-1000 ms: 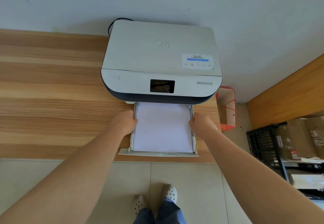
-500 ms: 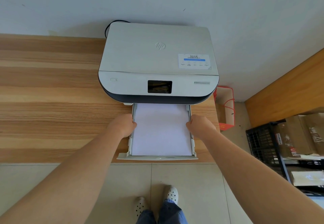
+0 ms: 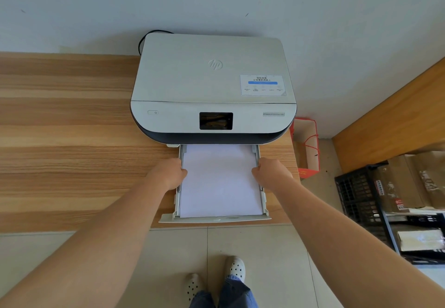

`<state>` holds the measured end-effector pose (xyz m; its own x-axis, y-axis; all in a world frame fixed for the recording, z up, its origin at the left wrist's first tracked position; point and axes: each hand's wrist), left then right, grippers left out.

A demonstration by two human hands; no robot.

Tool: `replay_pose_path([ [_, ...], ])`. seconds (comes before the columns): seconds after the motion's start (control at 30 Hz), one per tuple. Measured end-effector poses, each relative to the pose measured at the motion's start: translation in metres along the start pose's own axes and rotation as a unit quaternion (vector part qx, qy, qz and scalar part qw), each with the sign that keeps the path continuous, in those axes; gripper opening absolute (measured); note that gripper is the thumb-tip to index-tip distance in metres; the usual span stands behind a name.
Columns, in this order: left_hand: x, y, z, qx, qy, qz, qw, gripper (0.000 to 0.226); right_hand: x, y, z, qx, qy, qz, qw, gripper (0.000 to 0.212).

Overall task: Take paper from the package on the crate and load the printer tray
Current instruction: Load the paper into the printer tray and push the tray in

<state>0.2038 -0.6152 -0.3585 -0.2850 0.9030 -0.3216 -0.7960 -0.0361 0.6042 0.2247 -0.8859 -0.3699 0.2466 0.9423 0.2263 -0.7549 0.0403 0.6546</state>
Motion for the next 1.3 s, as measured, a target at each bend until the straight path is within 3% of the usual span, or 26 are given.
replay_pose_path([
  [1.3,0.0027,-0.0027,-0.0027,0.015,-0.002,-0.014,1.000,0.015,0.0013,0.0054,-0.0046,-0.024,0.026,0.002,0.999,0.012],
])
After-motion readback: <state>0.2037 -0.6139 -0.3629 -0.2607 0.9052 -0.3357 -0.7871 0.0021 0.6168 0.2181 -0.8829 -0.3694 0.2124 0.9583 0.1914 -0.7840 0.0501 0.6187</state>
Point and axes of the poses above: each hand's wrist, its own y-axis away from the middle knuckle, its own z-axis out of the back of the hand, x = y × z, and after that the axes turned 3 degrees about x, right-handed
